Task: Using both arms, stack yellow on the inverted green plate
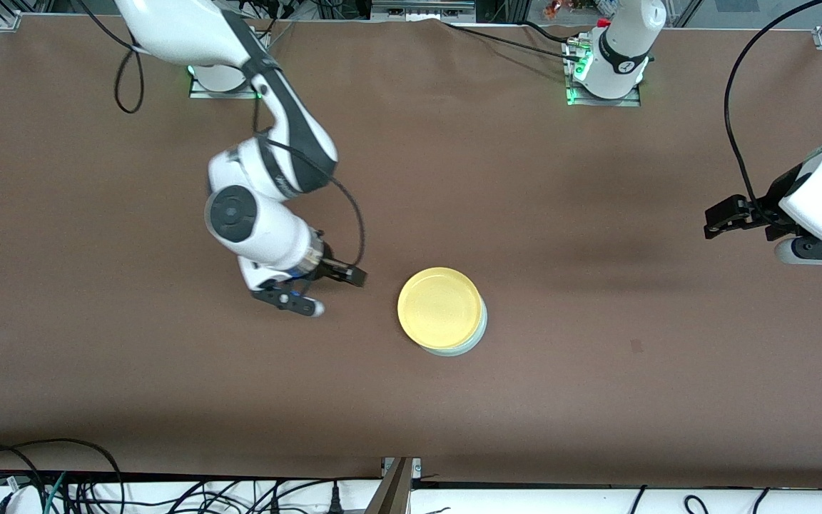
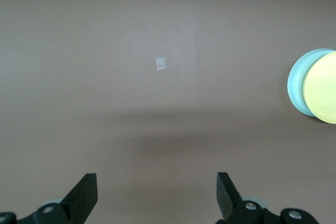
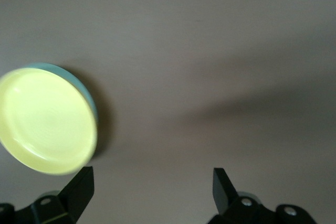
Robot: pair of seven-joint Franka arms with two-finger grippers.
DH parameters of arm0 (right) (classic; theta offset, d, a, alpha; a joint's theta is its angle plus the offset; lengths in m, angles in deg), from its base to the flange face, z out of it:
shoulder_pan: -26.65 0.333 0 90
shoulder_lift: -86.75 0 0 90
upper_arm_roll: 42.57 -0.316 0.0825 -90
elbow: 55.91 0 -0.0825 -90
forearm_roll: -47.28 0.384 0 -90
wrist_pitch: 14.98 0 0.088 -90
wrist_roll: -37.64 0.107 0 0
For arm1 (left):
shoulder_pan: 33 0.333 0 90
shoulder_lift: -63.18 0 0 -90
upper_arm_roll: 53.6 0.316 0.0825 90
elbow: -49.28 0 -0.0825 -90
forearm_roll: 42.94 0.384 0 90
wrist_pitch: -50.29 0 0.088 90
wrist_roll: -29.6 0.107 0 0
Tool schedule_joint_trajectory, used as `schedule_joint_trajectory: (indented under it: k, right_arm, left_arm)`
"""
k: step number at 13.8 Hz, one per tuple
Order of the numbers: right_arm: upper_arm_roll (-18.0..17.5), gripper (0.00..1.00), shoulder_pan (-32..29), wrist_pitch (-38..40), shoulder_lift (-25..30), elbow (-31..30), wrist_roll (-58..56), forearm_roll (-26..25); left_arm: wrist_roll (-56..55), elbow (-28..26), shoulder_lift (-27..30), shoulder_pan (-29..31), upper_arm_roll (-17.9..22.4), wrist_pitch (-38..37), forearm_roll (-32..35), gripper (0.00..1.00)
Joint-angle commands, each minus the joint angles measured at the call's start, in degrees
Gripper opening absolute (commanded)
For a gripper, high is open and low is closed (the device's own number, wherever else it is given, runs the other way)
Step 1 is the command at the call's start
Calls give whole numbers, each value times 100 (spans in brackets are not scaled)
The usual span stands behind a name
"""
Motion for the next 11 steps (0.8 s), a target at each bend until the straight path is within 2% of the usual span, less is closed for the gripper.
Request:
schedule_joint_trajectory:
  k: [1,3,5,7,10,11]
  right_arm:
    - [824,100,28,1059,467,-142,-1141,-115]
    - [1466,100,20,1361,749,-133,-2317,-239]
    - [2055,100,20,1991,1082,-124,-3155,-248]
    - [2487,100,20,2537,1268,-89,-3806,-222]
    - [2761,100,-7,3583,1277,753,-4344,-317]
    - [2683,100,-59,3629,1364,772,-4354,-579]
  left_arm:
    - [-24,187,-87,-7,-27,-62,131,100]
    - [-7,187,-87,10,-27,-62,131,100]
    - [2,187,-87,19,-27,-62,122,100]
    - [2,187,-96,11,-27,-62,131,100]
    - [2,187,-87,19,-27,-62,131,100]
    - [2,187,-87,19,-27,-62,131,100]
